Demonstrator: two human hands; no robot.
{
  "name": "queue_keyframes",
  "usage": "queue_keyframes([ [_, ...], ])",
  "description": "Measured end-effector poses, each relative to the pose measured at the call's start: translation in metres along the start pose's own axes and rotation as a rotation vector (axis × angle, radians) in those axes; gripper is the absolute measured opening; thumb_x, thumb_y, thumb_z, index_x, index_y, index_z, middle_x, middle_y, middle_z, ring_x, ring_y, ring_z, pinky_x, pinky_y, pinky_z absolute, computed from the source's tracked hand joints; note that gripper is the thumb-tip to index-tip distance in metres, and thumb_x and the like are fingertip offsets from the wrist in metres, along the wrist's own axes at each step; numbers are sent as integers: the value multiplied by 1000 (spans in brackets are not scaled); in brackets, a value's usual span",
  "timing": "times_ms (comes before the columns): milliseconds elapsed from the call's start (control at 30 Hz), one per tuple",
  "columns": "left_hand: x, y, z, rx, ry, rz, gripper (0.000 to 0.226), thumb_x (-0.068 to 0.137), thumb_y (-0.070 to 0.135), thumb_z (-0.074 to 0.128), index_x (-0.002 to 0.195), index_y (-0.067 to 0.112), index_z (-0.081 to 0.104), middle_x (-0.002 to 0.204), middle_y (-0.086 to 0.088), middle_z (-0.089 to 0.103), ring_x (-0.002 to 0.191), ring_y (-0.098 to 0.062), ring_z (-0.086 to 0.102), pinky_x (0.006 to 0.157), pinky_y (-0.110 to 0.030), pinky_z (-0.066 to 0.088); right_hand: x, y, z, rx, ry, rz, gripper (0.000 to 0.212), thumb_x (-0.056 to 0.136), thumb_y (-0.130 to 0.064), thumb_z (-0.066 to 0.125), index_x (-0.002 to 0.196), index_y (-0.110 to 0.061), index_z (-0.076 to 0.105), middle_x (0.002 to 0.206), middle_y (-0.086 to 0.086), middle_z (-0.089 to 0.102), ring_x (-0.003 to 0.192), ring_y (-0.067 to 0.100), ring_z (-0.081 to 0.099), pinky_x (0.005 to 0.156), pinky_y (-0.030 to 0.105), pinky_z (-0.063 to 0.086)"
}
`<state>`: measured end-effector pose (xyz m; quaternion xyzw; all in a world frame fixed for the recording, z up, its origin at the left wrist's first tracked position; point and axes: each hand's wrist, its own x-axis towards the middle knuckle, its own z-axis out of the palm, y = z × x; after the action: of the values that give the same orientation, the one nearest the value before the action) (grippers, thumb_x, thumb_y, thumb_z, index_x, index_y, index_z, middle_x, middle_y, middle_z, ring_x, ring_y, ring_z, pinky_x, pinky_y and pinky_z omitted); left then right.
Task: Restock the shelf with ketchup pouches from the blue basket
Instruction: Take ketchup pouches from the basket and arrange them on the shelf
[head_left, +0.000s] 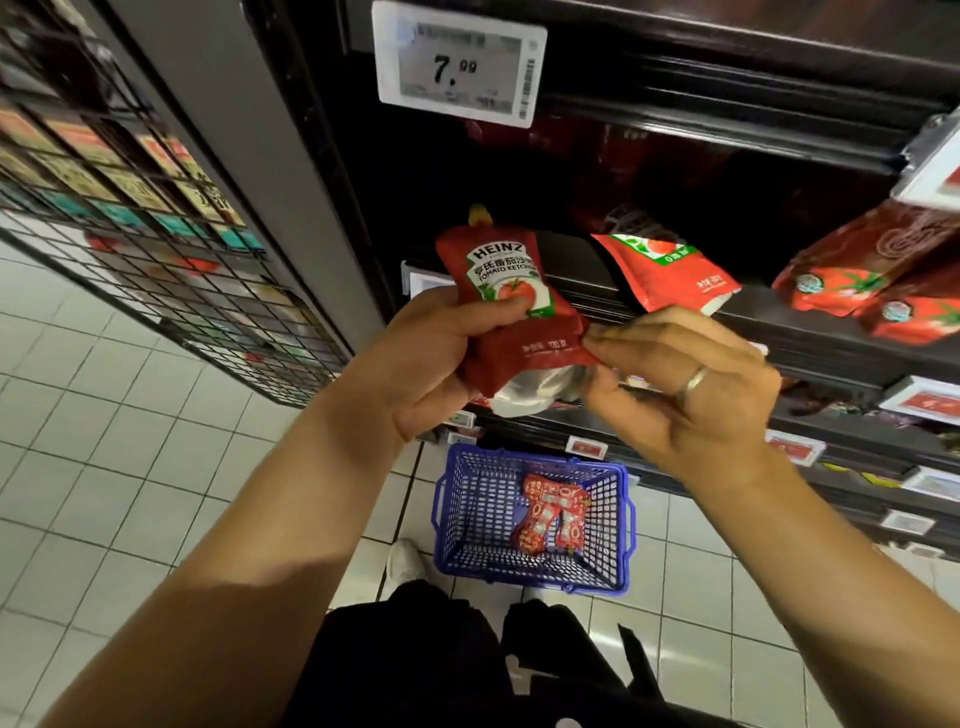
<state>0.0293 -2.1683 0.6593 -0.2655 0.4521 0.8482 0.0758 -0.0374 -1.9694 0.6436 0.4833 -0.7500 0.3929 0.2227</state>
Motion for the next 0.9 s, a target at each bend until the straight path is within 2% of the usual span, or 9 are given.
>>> queue_keyframes([
  [133,5,-2,-11,25,-55,52,54,83,12,67,135,5,55,124,-17,70,114,-32,69,91,-46,59,-6,10,-5,26,-164,-7,17,83,-10,81,94,2,77,91,12,75,86,30,69,84,35,53],
  [233,10,8,-23,121,-21,132,49,80,17,72,127,17,62,114,-8,75,104,-25,73,76,-37,62,8,29,-20,131,-186,334,26,85,-32,77,100,-11,75,102,3,71,99,13,65,91,23,48],
  [300,16,14,-25,229,26,167,42,76,28,78,117,26,67,105,-2,78,95,-21,76,67,-31,61,28,55,-26,-71,-147,633,43,85,-49,69,113,-18,70,111,3,69,106,13,64,92,15,44],
  [400,32,21,-22,433,60,227,38,73,43,82,107,33,68,99,5,78,88,-14,76,62,-24,59,57,95,-19,-441,-597,1072,92,77,-83,53,139,-14,53,140,19,55,127,37,53,100,35,42],
  [467,45,27,-21,528,33,260,34,77,43,82,107,35,69,102,7,78,91,-11,76,64,-21,59,72,111,-9,-397,-802,1225,107,68,-93,49,134,-9,55,138,19,56,121,35,57,91,36,43],
  [533,56,33,-24,533,-33,261,36,80,38,81,113,31,69,108,3,77,99,-15,75,72,-25,60,80,118,-4,-276,-829,1268,90,63,-89,60,109,-12,68,104,11,72,82,24,75,68,26,45],
  [633,68,43,-32,523,-63,287,40,82,33,78,119,25,65,112,0,76,105,-19,73,79,-30,60,85,118,2,-272,-875,1215,67,60,-78,73,85,-17,65,74,6,71,42,16,67,44,20,42],
  [800,77,52,-34,572,-50,351,42,80,30,82,118,20,67,111,-2,76,103,-19,73,76,-27,60,69,111,5,-128,-619,1228,53,58,-54,86,86,-16,63,84,7,68,59,25,71,40,29,53],
  [900,78,56,-36,638,-47,395,41,70,36,87,106,23,73,109,-2,77,103,-20,74,83,-34,60,58,110,-2,-24,-480,1178,45,62,-48,88,86,-20,63,89,3,72,76,23,72,68,37,62],
])
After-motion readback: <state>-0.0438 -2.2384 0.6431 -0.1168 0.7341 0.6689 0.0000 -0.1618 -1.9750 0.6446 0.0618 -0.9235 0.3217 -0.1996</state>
